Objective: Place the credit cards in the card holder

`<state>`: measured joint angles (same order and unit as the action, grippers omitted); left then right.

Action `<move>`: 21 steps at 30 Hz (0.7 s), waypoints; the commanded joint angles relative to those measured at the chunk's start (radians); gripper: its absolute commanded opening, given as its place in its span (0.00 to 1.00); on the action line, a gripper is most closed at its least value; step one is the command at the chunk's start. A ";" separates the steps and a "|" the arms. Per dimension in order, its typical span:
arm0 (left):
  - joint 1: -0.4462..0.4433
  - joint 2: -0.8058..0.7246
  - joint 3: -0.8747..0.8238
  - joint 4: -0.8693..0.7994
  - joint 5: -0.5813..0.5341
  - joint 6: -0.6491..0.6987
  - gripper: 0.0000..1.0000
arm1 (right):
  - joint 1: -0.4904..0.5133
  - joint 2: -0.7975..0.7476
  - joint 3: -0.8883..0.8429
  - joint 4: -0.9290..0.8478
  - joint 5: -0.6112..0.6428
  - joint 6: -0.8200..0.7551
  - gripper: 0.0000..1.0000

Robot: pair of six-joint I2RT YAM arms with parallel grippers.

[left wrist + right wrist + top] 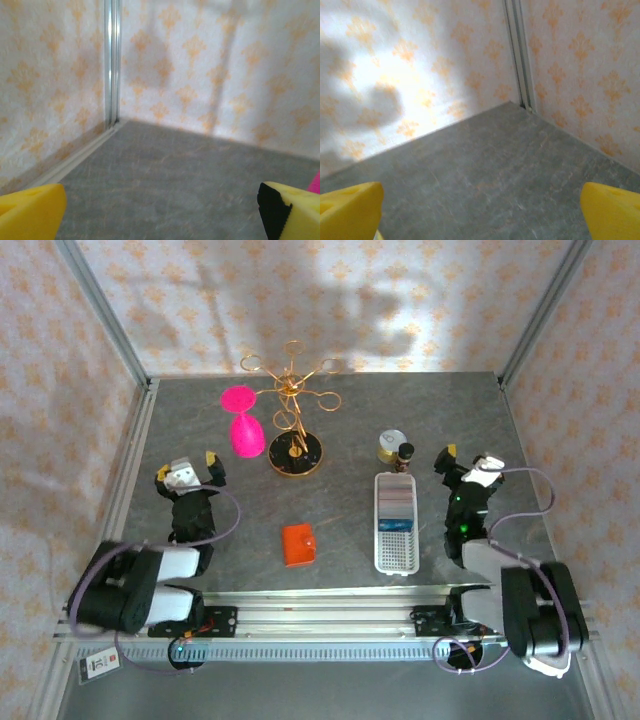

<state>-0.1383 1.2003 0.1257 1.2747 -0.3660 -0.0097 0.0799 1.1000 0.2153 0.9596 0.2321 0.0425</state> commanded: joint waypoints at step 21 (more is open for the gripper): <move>0.045 -0.680 0.084 -0.936 0.514 -0.865 0.99 | -0.020 -0.484 0.229 -1.026 -0.304 0.563 1.00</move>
<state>-0.1020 0.5316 0.2272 0.3664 0.0029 -0.7475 0.0601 0.6361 0.4011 0.0315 0.0071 0.5556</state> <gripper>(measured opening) 0.994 0.998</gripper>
